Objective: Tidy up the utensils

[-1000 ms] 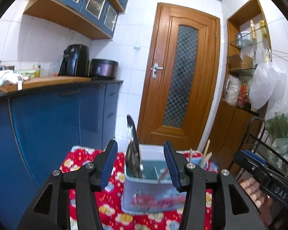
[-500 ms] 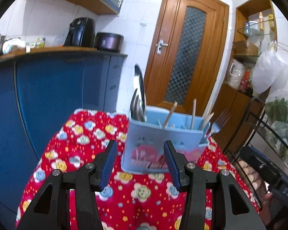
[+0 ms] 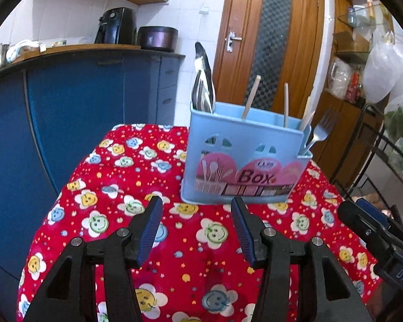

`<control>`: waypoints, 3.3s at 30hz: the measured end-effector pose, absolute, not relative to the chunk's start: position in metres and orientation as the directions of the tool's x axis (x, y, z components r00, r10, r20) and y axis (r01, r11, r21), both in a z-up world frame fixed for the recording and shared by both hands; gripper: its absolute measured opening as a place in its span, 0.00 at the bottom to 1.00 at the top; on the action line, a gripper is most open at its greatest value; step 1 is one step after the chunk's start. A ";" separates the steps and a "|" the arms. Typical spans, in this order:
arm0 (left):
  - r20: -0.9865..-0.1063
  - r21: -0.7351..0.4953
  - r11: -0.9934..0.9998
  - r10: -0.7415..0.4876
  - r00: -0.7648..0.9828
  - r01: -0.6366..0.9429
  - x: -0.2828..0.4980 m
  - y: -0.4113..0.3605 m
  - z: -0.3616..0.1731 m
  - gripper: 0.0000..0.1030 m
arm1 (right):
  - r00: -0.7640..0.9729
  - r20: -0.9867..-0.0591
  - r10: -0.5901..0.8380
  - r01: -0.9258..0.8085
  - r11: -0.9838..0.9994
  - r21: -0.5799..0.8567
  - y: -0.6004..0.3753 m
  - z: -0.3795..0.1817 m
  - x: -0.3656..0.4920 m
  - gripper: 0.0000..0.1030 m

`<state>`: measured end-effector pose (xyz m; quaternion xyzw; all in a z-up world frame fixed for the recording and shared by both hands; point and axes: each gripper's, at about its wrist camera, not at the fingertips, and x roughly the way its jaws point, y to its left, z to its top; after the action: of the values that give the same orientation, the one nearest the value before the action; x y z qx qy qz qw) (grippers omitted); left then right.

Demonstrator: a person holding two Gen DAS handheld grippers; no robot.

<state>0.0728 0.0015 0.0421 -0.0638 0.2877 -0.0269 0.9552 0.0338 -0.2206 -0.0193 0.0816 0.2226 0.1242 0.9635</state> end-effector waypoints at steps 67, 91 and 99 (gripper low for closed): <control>-0.551 -0.074 0.997 -0.045 0.833 0.004 0.071 -0.009 0.032 0.53 | 0.851 -0.464 0.247 -0.174 0.965 0.194 -0.216 -0.039 0.039 0.75; -0.549 -0.074 0.997 -0.045 0.834 0.005 0.070 -0.010 0.033 0.53 | 0.851 -0.465 0.246 -0.171 0.965 0.198 -0.217 -0.039 0.039 0.75; -0.549 -0.074 0.997 -0.045 0.834 0.005 0.070 -0.010 0.033 0.53 | 0.851 -0.463 0.246 -0.170 0.965 0.200 -0.217 -0.037 0.038 0.75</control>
<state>0.0700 -0.0104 0.0329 -0.0347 0.2875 -0.0129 0.9571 0.0383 -0.2171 -0.0370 0.0758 0.2501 0.1083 0.9591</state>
